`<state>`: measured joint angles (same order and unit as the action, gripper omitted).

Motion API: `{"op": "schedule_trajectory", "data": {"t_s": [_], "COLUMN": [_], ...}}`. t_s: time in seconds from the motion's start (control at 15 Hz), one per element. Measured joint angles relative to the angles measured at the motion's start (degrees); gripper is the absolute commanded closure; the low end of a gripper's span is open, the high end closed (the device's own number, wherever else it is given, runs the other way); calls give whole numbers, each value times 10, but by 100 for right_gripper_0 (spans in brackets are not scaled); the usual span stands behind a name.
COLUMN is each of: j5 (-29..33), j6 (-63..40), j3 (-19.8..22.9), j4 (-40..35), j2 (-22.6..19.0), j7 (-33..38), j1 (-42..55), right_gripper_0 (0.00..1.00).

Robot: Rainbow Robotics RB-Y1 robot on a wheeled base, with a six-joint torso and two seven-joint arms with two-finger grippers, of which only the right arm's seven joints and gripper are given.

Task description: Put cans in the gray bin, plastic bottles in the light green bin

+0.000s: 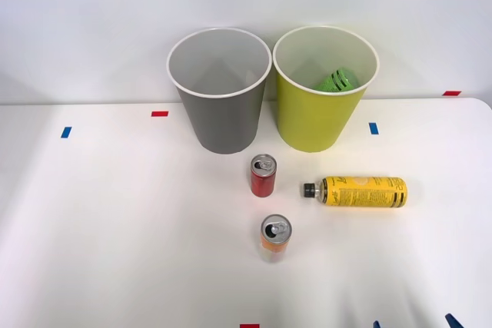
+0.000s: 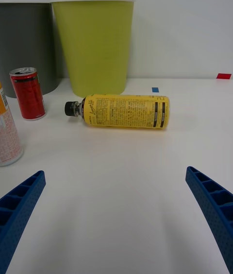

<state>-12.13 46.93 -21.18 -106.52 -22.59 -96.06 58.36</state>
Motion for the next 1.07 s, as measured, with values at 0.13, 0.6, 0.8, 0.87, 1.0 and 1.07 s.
{"op": "schedule_trajectory", "data": {"t_s": [0.13,0.6,0.8,0.87,1.0,1.07], "j5": [0,41,39,34,7,-14], "j6": [0,-11,-79,-118,-200,-240], "j3": [0,28,39,42,44,45], "j4": [0,3,-53,-82,-142,-171], "j2": [0,-15,-45,-53,-64,-69], "j7": [0,-4,1,3,8,9], "j1": [0,-9,-8,-7,-7,-8], "right_gripper_0": [0,0,0,0,0,0]}}
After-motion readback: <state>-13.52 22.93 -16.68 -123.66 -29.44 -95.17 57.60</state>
